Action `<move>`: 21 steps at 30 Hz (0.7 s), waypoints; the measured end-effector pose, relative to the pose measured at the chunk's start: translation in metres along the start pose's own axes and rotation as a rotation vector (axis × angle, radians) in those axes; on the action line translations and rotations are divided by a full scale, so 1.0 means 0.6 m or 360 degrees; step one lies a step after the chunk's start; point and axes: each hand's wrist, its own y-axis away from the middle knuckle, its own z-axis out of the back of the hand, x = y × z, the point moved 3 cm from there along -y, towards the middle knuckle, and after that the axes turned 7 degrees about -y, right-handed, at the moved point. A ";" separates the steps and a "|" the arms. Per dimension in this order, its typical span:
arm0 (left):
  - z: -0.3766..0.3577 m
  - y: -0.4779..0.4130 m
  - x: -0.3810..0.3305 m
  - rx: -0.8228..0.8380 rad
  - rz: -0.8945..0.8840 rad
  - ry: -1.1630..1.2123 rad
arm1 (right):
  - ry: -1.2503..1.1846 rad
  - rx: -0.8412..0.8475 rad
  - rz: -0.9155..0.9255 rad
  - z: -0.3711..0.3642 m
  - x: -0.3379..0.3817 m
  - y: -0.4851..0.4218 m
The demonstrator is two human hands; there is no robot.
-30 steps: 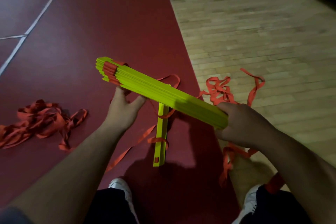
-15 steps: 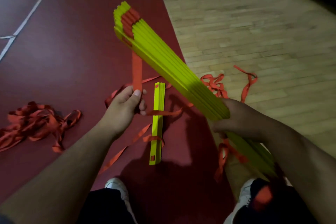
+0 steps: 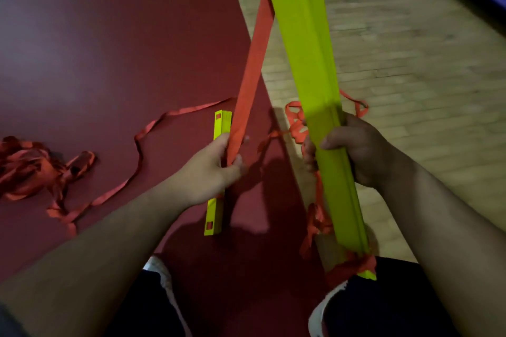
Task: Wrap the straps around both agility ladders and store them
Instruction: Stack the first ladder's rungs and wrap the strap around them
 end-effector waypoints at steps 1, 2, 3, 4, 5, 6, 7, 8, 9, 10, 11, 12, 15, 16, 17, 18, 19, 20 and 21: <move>-0.011 0.000 -0.003 -0.0001 -0.0033 -0.0059 | -0.0027 -0.0001 0.0022 0.000 0.002 -0.001; -0.023 0.000 -0.005 -0.0036 -0.0076 -0.0131 | -0.0039 -0.0007 0.0043 0.001 0.003 0.000; -0.033 0.002 -0.010 -0.0112 -0.0153 -0.0204 | -0.0047 -0.0014 0.0059 0.001 0.004 0.000; -0.040 0.005 -0.015 -0.0203 -0.0271 -0.0241 | -0.0050 -0.0035 0.0070 0.003 0.006 -0.002; -0.046 0.007 -0.023 -0.0286 -0.0401 -0.0220 | -0.0041 -0.0066 0.0080 0.008 0.008 -0.002; -0.048 0.008 -0.030 -0.0352 -0.0499 -0.0189 | -0.0032 -0.0096 0.0090 0.013 0.010 -0.003; -0.049 0.008 -0.039 -0.0369 -0.0542 -0.0185 | -0.0035 -0.0120 0.0096 0.020 0.013 -0.002; -0.050 0.008 -0.043 -0.0319 -0.0543 -0.0245 | -0.0062 -0.0129 0.0092 0.025 0.014 -0.002; -0.053 0.007 -0.046 -0.0201 -0.0546 -0.0395 | -0.0119 -0.0118 0.0080 0.028 0.014 0.000; -0.057 0.006 -0.045 -0.0065 -0.0561 -0.0595 | -0.0196 -0.0084 0.0064 0.029 0.014 0.001; -0.062 0.008 -0.043 0.0052 -0.0582 -0.0757 | -0.0283 -0.0031 0.0046 0.028 0.012 0.003; -0.067 0.009 -0.040 0.0124 -0.0611 -0.0858 | -0.0363 0.0036 0.0029 0.027 0.010 0.006; -0.090 0.012 -0.038 0.0298 -0.0699 -0.0960 | -0.0473 0.0287 -0.0008 0.017 0.006 0.010; -0.099 0.011 -0.037 0.0364 -0.0675 -0.0975 | -0.0463 0.0370 -0.0010 0.014 0.006 0.012; -0.108 0.011 -0.037 0.0422 -0.0631 -0.1007 | -0.0441 0.0449 -0.0008 0.009 0.006 0.013; -0.120 0.010 -0.037 0.0492 -0.0588 -0.1046 | -0.0420 0.0505 0.0001 0.007 0.007 0.015; -0.131 0.010 -0.038 0.0560 -0.0564 -0.1074 | -0.0406 0.0550 0.0005 0.003 0.008 0.016; -0.142 0.010 -0.041 0.0620 -0.0564 -0.1083 | -0.0396 0.0584 0.0002 -0.001 0.007 0.015; -0.153 0.013 -0.045 0.0672 -0.0587 -0.1068 | -0.0387 0.0602 -0.0007 -0.007 0.006 0.016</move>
